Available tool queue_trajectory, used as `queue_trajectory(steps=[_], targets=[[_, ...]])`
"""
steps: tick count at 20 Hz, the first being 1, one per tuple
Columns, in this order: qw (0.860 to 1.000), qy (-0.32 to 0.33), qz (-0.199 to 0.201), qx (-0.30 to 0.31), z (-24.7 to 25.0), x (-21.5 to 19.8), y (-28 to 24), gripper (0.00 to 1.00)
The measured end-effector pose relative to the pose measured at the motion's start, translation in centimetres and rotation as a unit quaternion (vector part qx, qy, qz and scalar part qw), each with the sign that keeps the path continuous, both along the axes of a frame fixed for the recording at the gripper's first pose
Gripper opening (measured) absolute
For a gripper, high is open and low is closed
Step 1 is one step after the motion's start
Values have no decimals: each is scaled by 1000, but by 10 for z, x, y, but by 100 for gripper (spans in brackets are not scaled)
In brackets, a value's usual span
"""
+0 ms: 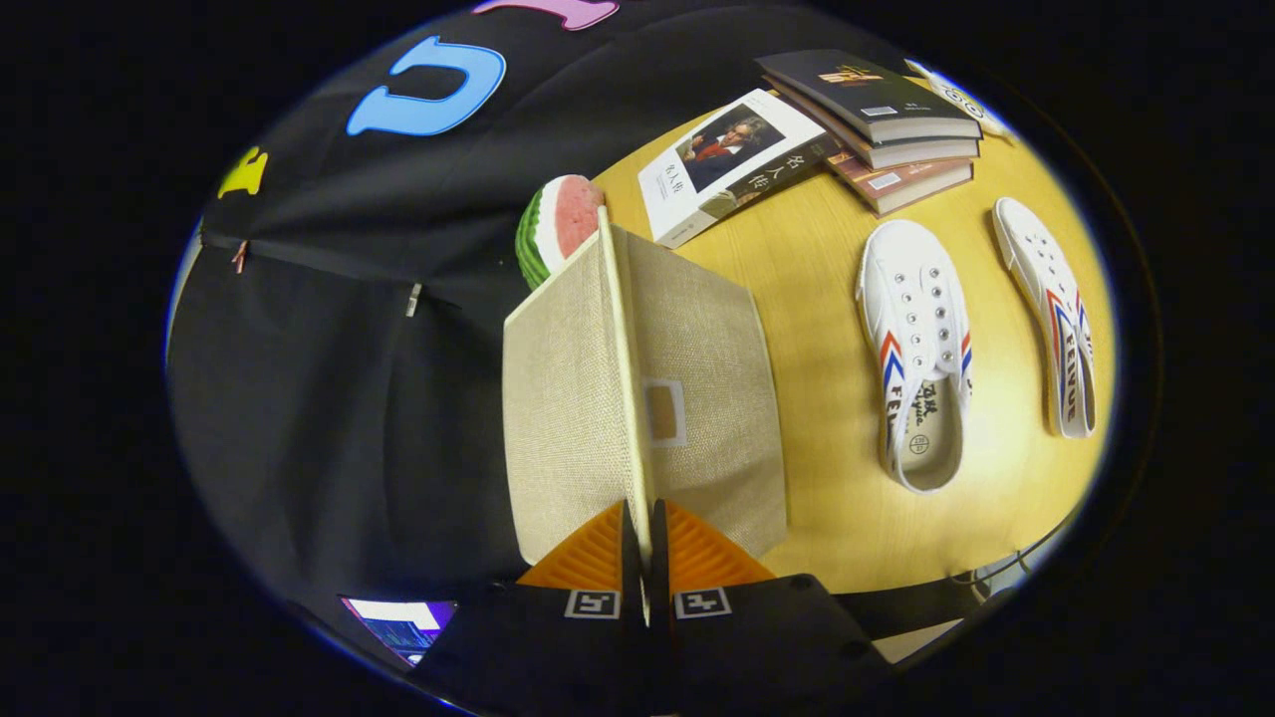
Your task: Open the storage box then place both shoes into the box .Put the left shoe in first, then the right shoe, with the right side of both shoes facing outward in a uniform manner.
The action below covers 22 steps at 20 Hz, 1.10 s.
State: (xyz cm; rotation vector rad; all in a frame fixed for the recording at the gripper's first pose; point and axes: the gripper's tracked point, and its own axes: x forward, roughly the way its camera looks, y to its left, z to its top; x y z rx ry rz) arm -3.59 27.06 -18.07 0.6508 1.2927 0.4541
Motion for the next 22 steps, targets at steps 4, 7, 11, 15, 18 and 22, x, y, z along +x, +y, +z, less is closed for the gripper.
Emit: queue_trajectory(steps=[4, 7, 11, 15, 18, 22], targets=[[1000, -2, -8, 9, 8, 1, -7, 5], [999, -20, 6, 24, 28, 2, 0, 5], [996, -39, 30, 69, 77, 10, 36, 5], [988, -78, 80, 102, 127, 15, 92, 6], [981, -96, 113, 122, 152, 13, 138, 8], [971, -111, 159, 143, 175, 4, 208, 9]])
